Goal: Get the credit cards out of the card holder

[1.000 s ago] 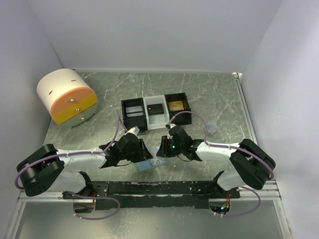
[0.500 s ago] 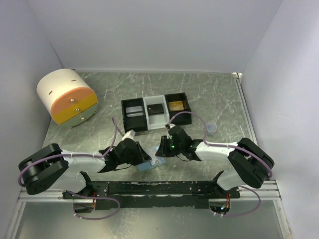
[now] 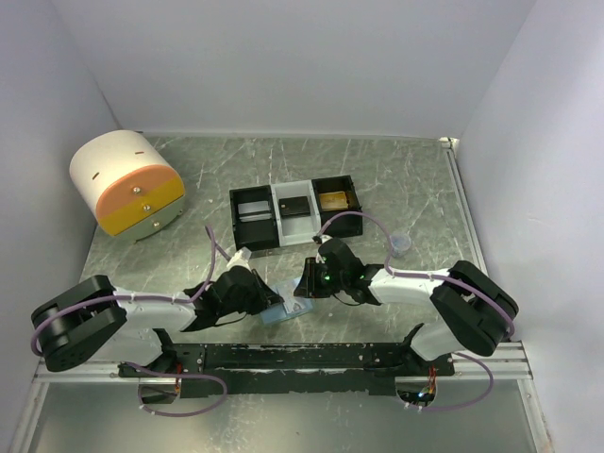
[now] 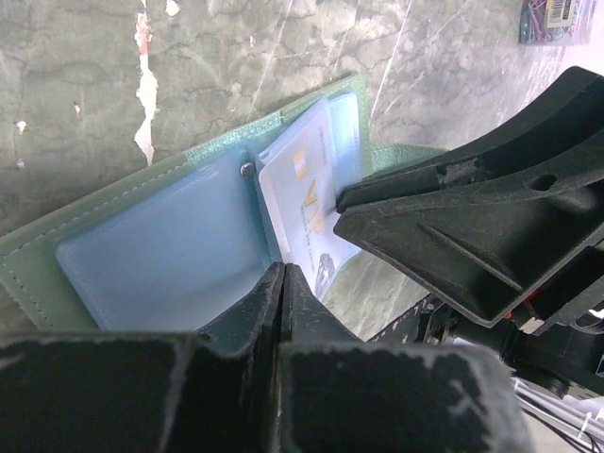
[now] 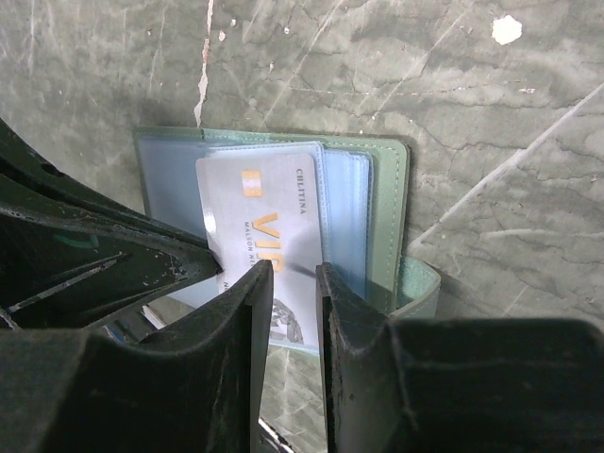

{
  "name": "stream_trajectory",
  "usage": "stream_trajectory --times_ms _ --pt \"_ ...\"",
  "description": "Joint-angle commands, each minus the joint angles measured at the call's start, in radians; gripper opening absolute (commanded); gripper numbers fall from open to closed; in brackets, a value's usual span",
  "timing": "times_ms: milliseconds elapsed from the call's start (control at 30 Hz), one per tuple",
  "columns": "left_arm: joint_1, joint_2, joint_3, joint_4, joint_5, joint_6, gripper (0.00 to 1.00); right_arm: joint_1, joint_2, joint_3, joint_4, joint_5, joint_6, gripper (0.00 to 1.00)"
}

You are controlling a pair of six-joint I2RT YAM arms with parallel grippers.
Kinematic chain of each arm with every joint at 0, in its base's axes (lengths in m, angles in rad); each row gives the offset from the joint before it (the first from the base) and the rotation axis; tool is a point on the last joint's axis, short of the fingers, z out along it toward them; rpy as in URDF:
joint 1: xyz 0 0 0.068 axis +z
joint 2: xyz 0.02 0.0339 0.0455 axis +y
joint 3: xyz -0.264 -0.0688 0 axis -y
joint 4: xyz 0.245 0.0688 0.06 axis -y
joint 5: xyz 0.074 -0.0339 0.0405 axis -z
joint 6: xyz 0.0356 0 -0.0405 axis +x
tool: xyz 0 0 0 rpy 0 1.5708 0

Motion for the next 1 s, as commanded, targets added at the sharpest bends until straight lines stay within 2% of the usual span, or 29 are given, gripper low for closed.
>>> stream_trajectory --times_ms 0,500,967 --pt "-0.009 -0.024 0.004 0.032 -0.027 -0.004 0.07 0.003 0.027 -0.017 -0.095 0.035 -0.008 0.26" --pt "-0.011 -0.111 -0.002 -0.121 -0.058 0.001 0.07 0.003 0.023 0.000 -0.124 0.061 -0.013 0.26" --pt "-0.012 -0.066 0.049 -0.154 -0.038 0.027 0.07 0.005 -0.069 0.071 -0.107 -0.063 -0.069 0.28"
